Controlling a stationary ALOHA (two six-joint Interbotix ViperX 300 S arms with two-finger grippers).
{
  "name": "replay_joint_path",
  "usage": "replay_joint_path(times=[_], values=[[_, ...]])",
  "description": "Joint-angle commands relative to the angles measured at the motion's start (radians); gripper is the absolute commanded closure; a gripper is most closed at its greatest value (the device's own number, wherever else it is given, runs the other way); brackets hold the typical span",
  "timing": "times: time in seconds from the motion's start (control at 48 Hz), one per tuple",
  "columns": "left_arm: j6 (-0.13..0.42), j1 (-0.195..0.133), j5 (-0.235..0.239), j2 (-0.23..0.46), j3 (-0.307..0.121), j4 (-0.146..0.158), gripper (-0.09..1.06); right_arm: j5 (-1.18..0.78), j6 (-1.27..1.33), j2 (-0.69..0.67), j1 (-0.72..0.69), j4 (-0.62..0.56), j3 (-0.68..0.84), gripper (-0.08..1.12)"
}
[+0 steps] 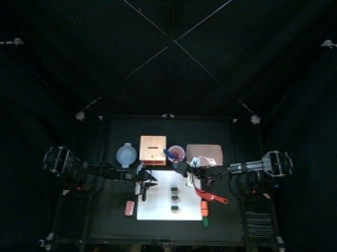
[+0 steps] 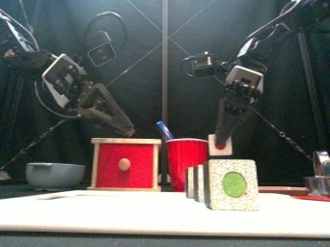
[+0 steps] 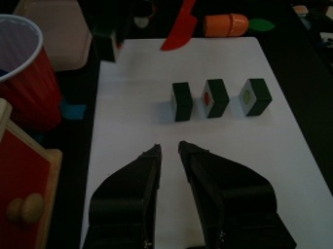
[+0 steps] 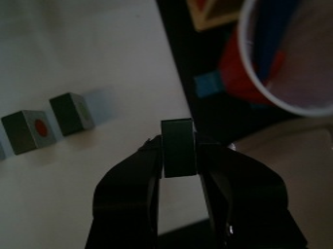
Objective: Place sushi on board then cut the sushi with the knife then place the pieces on the plate
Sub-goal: Place the 4 sushi pieces on the plate
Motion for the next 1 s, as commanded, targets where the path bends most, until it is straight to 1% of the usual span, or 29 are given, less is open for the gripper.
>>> replay_joint_path(times=[0.021, 0.125, 0.208, 0.354, 0.479, 0.604, 0.812, 1.0], values=[[0.002, 0.003, -0.005, -0.014, -0.012, -0.002, 0.32, 0.058, 0.003, -0.103, -0.046, 0.009, 0.026, 0.52], [0.002, 0.003, -0.005, -0.014, -0.014, -0.003, 0.32, 0.055, 0.003, -0.14, -0.104, 0.011, 0.066, 0.52], [0.002, 0.006, -0.006, -0.014, -0.017, -0.003, 0.32, 0.025, 0.003, -0.14, -0.166, 0.006, 0.091, 0.52], [0.003, 0.011, -0.005, -0.014, -0.017, -0.003, 0.32, -0.1, 0.002, -0.104, -0.262, -0.002, 0.132, 0.5], [0.003, 0.014, -0.005, -0.012, -0.018, -0.003, 0.32, -0.209, 0.0, -0.054, -0.331, 0.002, 0.164, 0.43], [0.003, 0.015, -0.005, -0.014, -0.018, -0.002, 0.32, -0.238, -0.002, -0.008, -0.387, -0.002, 0.181, 0.36], [0.003, 0.015, -0.006, -0.014, -0.018, -0.003, 0.32, -0.241, -0.003, 0.014, -0.402, -0.008, 0.175, 0.28], [0.003, 0.015, -0.006, -0.014, -0.017, -0.003, 0.32, -0.218, -0.002, -0.038, -0.399, 0.0, 0.164, 0.26]])
